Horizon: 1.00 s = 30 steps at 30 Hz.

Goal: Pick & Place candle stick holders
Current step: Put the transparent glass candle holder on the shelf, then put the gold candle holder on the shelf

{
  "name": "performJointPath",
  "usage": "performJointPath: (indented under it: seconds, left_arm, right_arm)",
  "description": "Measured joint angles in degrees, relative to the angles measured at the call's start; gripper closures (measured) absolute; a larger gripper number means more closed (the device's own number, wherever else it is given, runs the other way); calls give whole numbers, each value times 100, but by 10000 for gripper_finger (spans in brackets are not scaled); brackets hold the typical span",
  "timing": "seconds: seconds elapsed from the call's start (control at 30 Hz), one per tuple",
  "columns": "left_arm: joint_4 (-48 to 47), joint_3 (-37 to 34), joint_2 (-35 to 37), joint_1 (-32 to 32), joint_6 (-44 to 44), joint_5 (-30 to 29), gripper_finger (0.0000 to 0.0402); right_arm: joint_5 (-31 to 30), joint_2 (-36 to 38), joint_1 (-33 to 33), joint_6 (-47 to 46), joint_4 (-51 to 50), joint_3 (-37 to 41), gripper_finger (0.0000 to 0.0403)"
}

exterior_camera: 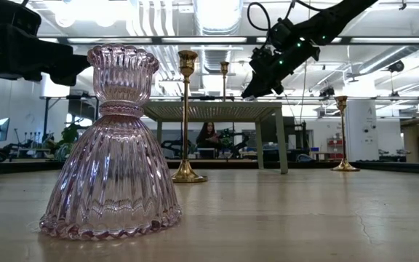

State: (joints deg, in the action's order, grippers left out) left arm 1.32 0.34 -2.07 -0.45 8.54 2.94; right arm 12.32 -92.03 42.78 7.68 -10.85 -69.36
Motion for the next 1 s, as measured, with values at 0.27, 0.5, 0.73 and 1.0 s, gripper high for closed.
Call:
performJointPath:
  seconds: [0.27,0.5,0.73,1.0]
  left_arm:
    - [0,0,-2,0,0,0,119]
    - [0,0,-2,0,0,2,119]
    - [0,0,-1,-1,0,0,119]
    - [0,0,0,-2,0,2,119]
  right_arm:
    - [-2,2,3,13,-28,-22,283]
    - [-25,-9,3,22,89,-56,231]
    - [-35,-9,3,24,166,-100,135]
    - [-44,60,14,46,-378,-389,88]
